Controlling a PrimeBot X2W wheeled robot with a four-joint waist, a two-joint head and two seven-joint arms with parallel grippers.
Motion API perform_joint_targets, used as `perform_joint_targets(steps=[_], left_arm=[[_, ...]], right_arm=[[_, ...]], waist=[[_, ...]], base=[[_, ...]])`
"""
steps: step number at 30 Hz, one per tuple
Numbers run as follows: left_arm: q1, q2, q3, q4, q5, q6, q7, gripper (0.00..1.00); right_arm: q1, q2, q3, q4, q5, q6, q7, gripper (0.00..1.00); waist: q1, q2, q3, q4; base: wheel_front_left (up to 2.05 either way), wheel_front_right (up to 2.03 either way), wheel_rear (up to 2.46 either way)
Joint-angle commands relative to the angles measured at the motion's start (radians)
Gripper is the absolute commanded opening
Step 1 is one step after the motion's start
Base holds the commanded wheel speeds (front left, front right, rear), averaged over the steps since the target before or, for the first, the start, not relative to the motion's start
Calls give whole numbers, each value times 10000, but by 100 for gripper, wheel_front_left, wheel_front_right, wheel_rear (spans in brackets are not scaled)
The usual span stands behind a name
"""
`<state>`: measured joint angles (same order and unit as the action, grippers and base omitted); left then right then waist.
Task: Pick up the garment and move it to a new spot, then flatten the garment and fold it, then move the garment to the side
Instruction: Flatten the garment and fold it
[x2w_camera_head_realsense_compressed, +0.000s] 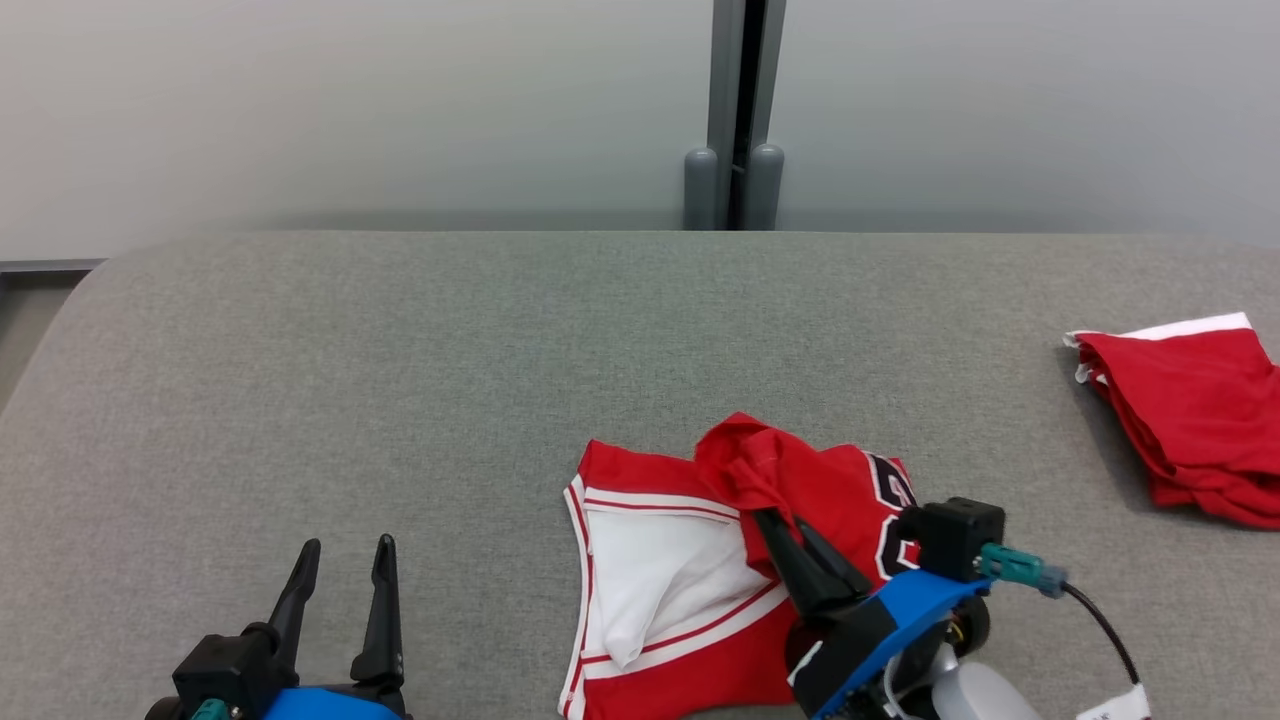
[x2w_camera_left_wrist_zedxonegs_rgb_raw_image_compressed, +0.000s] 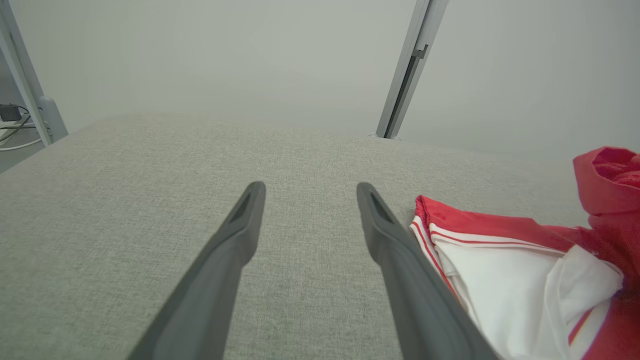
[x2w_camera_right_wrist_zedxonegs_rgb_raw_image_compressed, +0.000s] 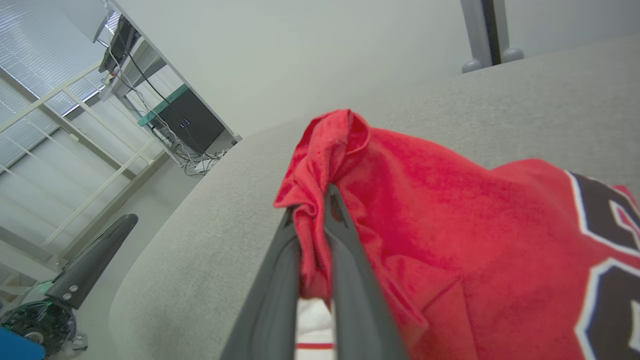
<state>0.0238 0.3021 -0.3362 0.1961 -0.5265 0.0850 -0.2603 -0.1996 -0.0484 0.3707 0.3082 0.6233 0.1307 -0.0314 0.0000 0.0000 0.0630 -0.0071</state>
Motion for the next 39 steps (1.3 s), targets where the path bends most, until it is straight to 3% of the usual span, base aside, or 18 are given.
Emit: perform_joint_targets(steps=[1,17,18,20,21,22,27,31,35,39], left_arm=[[-175,-36,-5,13,51,-32,-38,100],[-303,-285,-73,229,104,-111,-50,100],[-314,-292,-84,238,120,-116,-51,100],[-329,-311,-110,267,144,-148,-52,100],[-335,-323,-127,286,150,-158,-51,100],[-338,-329,-136,299,157,-175,-53,100],[-286,-337,-137,373,166,-215,-53,100],[-187,-365,-137,382,205,-164,-55,100],[-209,-389,-191,337,270,-194,-56,100],[-386,-458,-231,266,389,-214,-56,100]], right_arm=[[-276,-46,287,216,144,1,-121,0],[-2163,-37,3113,2905,1996,2,-974,0],[-2252,-32,3329,3008,2128,2,-976,6],[-2402,-32,3715,3149,2454,2,-1035,33],[-2477,-29,3923,3217,2611,2,-1059,69],[-2568,-33,4086,3284,2702,2,-1165,100],[-2868,-37,4613,3564,3157,2,-1714,100],[-3158,-41,4443,4077,2604,1,-2171,100],[-3300,-38,3539,4491,1504,1,-2332,100],[-2837,-37,1763,4117,-154,1,-2336,100]], waist=[[0,0,33,111],[0,0,52,668],[0,0,49,681],[0,0,36,704],[0,0,28,713],[0,0,21,720],[0,0,-20,715],[0,0,-73,632],[0,0,-130,497],[0,0,-198,314]], base=[[0,0,0],[0,0,0],[0,0,0],[0,0,0],[0,0,0],[0,0,0],[0,0,0],[0,0,0],[0,0,0],[0,0,0]])
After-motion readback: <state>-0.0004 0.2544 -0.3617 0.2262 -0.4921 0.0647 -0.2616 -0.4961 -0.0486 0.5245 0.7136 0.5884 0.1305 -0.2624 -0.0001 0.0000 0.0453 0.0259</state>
